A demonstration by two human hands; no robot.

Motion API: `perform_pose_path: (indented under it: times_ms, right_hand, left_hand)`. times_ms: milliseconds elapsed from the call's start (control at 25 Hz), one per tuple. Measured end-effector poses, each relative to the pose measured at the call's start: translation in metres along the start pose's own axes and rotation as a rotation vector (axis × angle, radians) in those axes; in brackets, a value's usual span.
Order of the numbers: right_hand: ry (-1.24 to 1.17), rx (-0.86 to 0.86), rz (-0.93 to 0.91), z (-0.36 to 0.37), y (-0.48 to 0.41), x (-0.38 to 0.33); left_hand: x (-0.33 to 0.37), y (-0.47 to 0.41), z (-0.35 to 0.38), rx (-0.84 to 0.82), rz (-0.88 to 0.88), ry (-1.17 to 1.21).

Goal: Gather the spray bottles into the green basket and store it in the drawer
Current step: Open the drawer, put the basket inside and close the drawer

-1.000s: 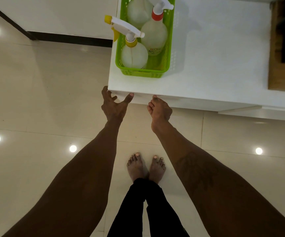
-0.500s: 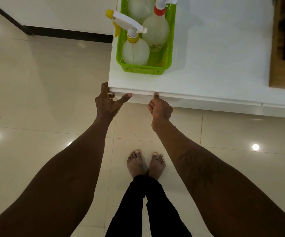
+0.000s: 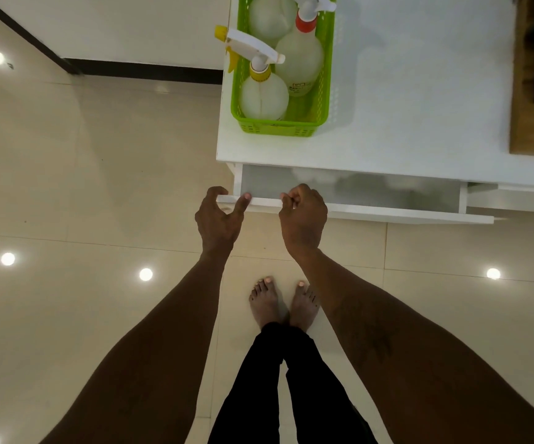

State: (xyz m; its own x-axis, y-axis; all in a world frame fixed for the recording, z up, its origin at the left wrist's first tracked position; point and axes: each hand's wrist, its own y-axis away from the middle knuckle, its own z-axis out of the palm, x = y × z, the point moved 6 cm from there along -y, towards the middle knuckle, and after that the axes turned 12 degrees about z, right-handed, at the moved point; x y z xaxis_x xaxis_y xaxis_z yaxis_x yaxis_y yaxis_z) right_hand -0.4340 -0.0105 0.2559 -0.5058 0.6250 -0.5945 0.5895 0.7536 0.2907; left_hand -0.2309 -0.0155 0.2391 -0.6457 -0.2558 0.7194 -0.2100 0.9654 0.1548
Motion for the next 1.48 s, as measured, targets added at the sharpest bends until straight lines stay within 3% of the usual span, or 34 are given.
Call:
perform_pose_path:
  times_ms: [80,240,320,600,720,1000,1480]
  right_hand:
    - [0.136,-0.057,-0.162,0.008,0.0,-0.006]
    - [0.213,-0.179,-0.281,0.008,0.008,0.002]
    - [0.233,-0.208,-0.349,0.005,0.012,0.009]
    - [0.313,-0.3,-0.388,0.001,0.037,0.027]
    - [0.34,-0.345,-0.383,0.0,0.051,0.037]
    - [0.362,-0.461,-0.325,0.002,0.081,0.067]
    - [0.271,-0.609,-0.137,-0.004,0.128,0.103]
  left_hand:
    - [0.005,0.002,0.004,-0.007,0.102,-0.089]
    - [0.023,0.013,0.016,-0.112,0.379,-0.245]
    - [0.025,0.018,0.015,-0.115,0.433,-0.284]
    - [0.023,0.041,0.011,-0.257,0.445,-0.556]
    - [0.015,0.049,0.02,-0.398,0.429,-0.663]
    - [0.004,0.083,0.034,-0.595,0.399,-0.663]
    - [-0.021,0.136,0.028,-0.736,0.326,-0.731]
